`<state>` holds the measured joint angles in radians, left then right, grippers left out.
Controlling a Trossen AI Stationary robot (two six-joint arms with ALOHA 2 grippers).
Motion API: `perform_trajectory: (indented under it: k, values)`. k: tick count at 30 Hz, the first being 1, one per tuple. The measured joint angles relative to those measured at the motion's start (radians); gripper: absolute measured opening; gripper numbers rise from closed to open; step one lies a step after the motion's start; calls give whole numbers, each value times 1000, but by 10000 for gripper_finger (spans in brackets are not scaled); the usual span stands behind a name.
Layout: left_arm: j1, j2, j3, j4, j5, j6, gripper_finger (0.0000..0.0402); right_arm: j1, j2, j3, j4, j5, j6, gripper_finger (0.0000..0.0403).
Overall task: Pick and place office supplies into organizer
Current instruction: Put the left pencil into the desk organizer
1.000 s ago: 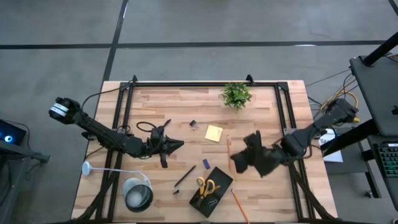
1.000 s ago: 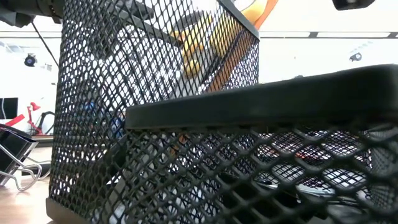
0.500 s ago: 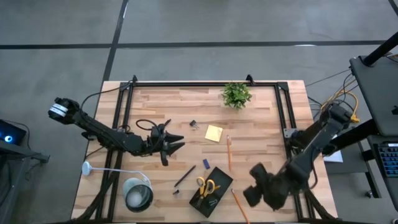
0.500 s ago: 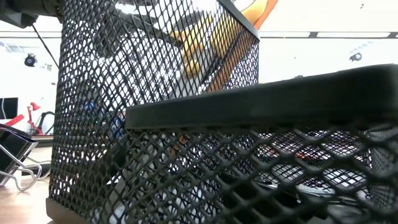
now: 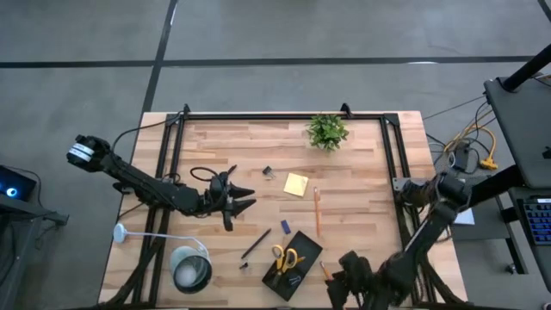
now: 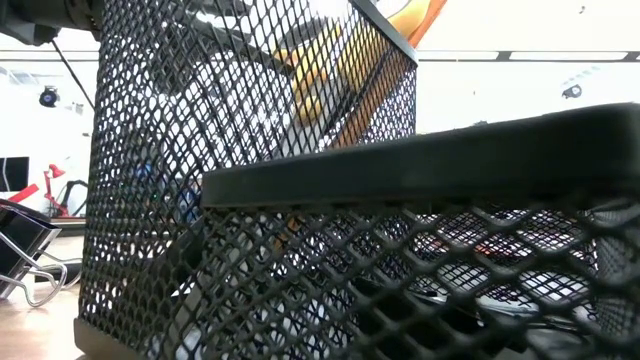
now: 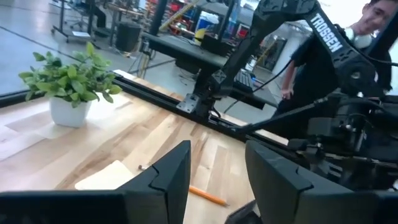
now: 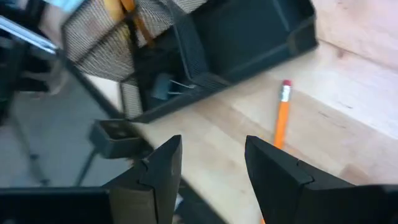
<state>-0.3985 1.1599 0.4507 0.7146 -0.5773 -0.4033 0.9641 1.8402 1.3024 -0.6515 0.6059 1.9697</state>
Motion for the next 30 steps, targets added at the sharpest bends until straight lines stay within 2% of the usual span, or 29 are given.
perform_trajectory:
  k: [3,7,10,15,20,24,30]
  values:
    - [0,0,-1,0,11,26,137,24,94,99,-134,39,28,164]
    - [1,1,-1,0,11,43,137,54,236,254,-358,151,99,160]
    - [5,1,1,1,3,43,137,68,355,358,-504,162,140,156]
    - [7,1,2,2,-58,43,137,102,517,492,-573,174,246,156]
    - [7,4,2,0,-60,-13,137,108,594,635,-628,218,236,154]
    - [6,21,1,-36,-59,-36,137,103,633,719,-793,229,243,149]
    - [6,33,3,-34,-56,-36,137,103,648,704,-830,233,259,150]
